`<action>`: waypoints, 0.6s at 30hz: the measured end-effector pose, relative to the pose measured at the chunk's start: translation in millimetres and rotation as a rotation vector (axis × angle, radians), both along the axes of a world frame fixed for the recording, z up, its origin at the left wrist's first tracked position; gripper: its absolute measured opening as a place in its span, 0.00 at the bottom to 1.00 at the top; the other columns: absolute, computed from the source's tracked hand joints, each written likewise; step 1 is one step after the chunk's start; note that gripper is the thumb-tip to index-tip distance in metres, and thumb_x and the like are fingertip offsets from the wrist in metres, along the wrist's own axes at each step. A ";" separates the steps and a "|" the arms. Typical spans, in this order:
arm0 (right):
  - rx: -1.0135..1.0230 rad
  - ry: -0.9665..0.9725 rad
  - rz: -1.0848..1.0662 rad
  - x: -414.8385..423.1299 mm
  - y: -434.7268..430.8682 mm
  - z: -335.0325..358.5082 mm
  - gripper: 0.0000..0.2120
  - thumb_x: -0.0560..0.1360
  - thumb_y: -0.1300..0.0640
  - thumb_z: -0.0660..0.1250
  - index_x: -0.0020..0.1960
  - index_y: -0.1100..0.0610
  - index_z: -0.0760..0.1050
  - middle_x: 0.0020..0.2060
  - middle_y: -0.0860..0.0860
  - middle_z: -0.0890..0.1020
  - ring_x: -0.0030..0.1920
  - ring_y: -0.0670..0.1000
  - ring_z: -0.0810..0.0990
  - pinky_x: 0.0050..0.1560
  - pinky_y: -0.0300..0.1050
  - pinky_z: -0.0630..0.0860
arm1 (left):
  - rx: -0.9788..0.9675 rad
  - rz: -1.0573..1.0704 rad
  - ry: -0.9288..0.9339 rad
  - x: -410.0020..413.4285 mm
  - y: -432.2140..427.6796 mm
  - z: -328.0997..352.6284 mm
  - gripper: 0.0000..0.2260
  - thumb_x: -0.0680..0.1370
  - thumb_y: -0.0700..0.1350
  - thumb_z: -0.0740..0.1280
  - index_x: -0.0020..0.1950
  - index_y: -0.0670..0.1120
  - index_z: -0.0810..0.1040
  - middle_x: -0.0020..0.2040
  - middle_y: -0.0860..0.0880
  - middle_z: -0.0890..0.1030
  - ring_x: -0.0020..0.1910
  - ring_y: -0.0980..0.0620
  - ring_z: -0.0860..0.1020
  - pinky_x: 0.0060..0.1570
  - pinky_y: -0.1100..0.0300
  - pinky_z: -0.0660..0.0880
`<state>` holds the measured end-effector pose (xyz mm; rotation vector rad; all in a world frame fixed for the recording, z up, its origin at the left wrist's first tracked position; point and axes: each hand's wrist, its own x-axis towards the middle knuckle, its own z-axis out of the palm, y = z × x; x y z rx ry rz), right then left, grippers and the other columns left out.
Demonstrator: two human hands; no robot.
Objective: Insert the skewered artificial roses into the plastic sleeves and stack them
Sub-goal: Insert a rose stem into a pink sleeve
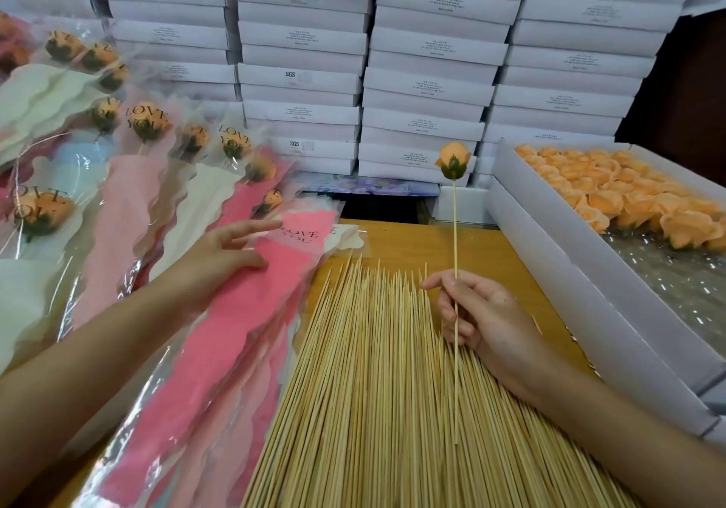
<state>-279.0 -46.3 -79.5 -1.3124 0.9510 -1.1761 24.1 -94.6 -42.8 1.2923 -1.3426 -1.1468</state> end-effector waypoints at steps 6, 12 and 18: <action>0.003 0.004 -0.002 -0.6 0.6 0.1 0.13 0.83 0.56 0.57 0.51 0.60 0.79 0.29 0.48 0.72 0.25 0.42 0.65 0.29 0.36 0.68 | 0.191 -0.074 0.191 -7.9 9.0 12.5 0.21 0.75 0.31 0.59 0.60 0.49 0.81 0.55 0.46 0.82 0.36 0.51 0.79 0.27 0.66 0.77; -0.006 0.004 -0.003 -1.1 -0.5 -1.2 0.13 0.82 0.56 0.57 0.52 0.60 0.79 0.29 0.48 0.72 0.25 0.42 0.66 0.29 0.37 0.68 | 0.265 -0.290 0.162 -14.7 15.5 15.9 0.27 0.62 0.35 0.68 0.60 0.45 0.82 0.61 0.46 0.82 0.45 0.50 0.80 0.41 0.62 0.78; -0.022 -0.023 -0.024 -0.2 -1.0 -1.6 0.13 0.83 0.57 0.57 0.50 0.59 0.79 0.28 0.48 0.72 0.25 0.43 0.65 0.28 0.38 0.67 | 0.275 -0.514 0.159 -28.1 38.9 35.6 0.26 0.67 0.48 0.73 0.64 0.41 0.79 0.66 0.42 0.78 0.45 0.54 0.83 0.41 0.65 0.80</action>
